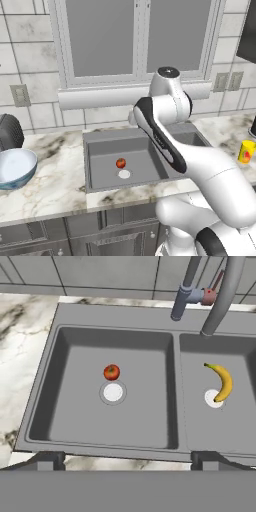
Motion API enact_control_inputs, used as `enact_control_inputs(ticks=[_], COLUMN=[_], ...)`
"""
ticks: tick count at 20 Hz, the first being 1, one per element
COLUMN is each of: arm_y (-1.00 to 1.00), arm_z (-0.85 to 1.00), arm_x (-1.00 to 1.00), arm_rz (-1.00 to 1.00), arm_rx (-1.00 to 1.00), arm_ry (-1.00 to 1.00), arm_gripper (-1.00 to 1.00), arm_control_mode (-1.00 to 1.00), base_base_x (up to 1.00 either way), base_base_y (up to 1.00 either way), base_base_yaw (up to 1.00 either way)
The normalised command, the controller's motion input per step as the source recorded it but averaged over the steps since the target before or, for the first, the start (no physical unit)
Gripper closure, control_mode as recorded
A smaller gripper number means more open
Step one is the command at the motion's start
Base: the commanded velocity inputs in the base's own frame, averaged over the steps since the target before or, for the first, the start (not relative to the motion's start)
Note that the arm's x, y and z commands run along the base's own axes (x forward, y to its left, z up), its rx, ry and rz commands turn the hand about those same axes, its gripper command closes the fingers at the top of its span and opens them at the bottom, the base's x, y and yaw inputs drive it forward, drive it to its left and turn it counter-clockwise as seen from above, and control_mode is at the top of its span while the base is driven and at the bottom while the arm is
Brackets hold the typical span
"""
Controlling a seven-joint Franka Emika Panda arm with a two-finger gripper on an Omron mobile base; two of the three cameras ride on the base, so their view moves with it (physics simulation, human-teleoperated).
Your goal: Remove the banana and apple from the sink. Then move the bowl and cup from the counter to the sink for washing.
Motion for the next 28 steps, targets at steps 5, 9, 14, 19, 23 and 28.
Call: enact_control_inputs(ticks=[5,9,14,19,23,28], arm_y=[0.07,0.07,0.07,0.07,0.09,0.12], arm_z=[-0.17,-0.17,-0.13,-0.1,-0.09,-0.12], arm_x=[0.0,0.0,0.0,0.0,0.0,0.03], arm_rz=[0.0,0.0,0.07,0.17,0.14,0.01], arm_rx=[0.0,-0.03,-0.01,0.0,-0.02,-0.1], arm_ry=[-0.08,-0.15,-0.11,0.0,0.02,0.0], arm_gripper=[-1.0,-1.0,-1.0,-1.0,-1.0,-1.0], arm_control_mode=[-1.0,-1.0,-1.0,-1.0,-1.0,-1.0], base_base_x=[0.0,0.0,0.0,0.0,0.0,0.0], base_base_y=[0.0,0.0,0.0,0.0,0.0,0.0], base_base_yaw=[0.0,0.0,0.0,0.0,0.0,0.0])
